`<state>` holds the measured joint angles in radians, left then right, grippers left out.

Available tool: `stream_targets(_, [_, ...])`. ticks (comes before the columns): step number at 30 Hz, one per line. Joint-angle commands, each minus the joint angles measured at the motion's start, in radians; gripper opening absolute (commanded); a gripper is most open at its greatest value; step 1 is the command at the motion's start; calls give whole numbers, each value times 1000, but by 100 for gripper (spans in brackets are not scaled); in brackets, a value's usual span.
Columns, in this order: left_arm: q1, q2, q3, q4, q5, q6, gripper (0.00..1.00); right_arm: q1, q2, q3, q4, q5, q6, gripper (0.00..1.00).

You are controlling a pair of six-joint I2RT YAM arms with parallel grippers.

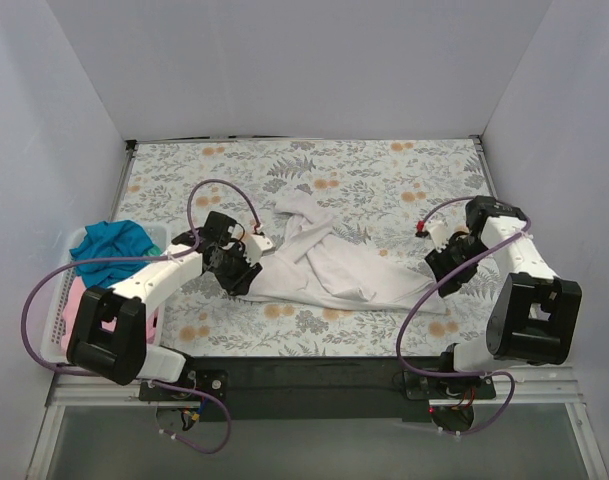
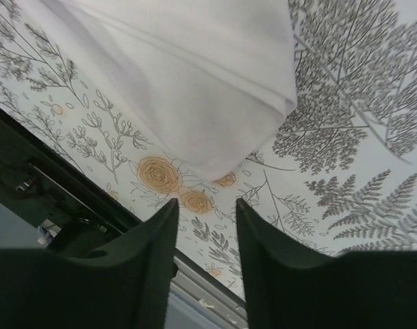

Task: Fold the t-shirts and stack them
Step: Flatten the tshirt out

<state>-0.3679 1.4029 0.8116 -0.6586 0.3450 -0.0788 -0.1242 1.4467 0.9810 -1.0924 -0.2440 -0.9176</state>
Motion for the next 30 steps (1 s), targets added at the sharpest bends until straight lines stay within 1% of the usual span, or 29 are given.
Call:
stream_targets(1, [18, -79, 26, -70, 67, 41, 36, 4, 0, 120, -81, -124, -41, 51])
stream_targets(3, [27, -105, 41, -56, 92, 8, 44, 38, 10, 191, -80, -153, 0, 52])
stream_targets(5, [44, -96, 83, -18, 107, -70, 46, 76, 30, 246, -74, -188, 42, 52])
stream_targets(6, [49, -79, 99, -4, 109, -99, 47, 116, 40, 264, -69, -219, 87, 51])
stream_targets(7, [49, -56, 135, 10, 109, -166, 47, 123, 52, 277, -63, -234, 114, 50])
stream_targets(9, [49, 39, 182, 16, 101, -241, 47, 214, 86, 307, -43, -273, 173, 50])
stream_targets(11, [50, 105, 236, 28, 98, -338, 47, 265, 106, 321, -21, -287, 207, 50])
stream_targets(12, [52, 152, 248, 33, 97, -369, 47, 312, 128, 330, -8, -300, 221, 51])
stream_targets(13, [55, 178, 259, 39, 98, -395, 48, 337, 138, 332, 0, -307, 244, 57])
stream_targets(14, [57, 200, 277, 43, 98, -421, 48, 362, 155, 332, 11, -307, 256, 59])
stream_targets(15, [58, 237, 285, 43, 92, -461, 48, 412, 161, 329, 34, -299, 267, 62])
stream_targets(16, [60, 251, 293, 45, 88, -479, 48, 437, 165, 323, 48, -293, 285, 66])
stream_targets(19, [61, 290, 297, 50, 63, -518, 50, 520, 181, 311, 95, -267, 309, 70])
stream_targets(23, [64, 335, 301, 53, 42, -529, 55, 598, 230, 314, 120, -256, 348, 72])
stream_targets(24, [63, 343, 299, 53, 35, -530, 55, 627, 237, 315, 124, -249, 355, 72])
stream_targets(27, [64, 357, 288, 73, 19, -530, 55, 662, 262, 305, 161, -218, 376, 72])
stream_targets(30, [64, 347, 291, 97, -20, -538, 54, 675, 291, 301, 181, -198, 397, 72])
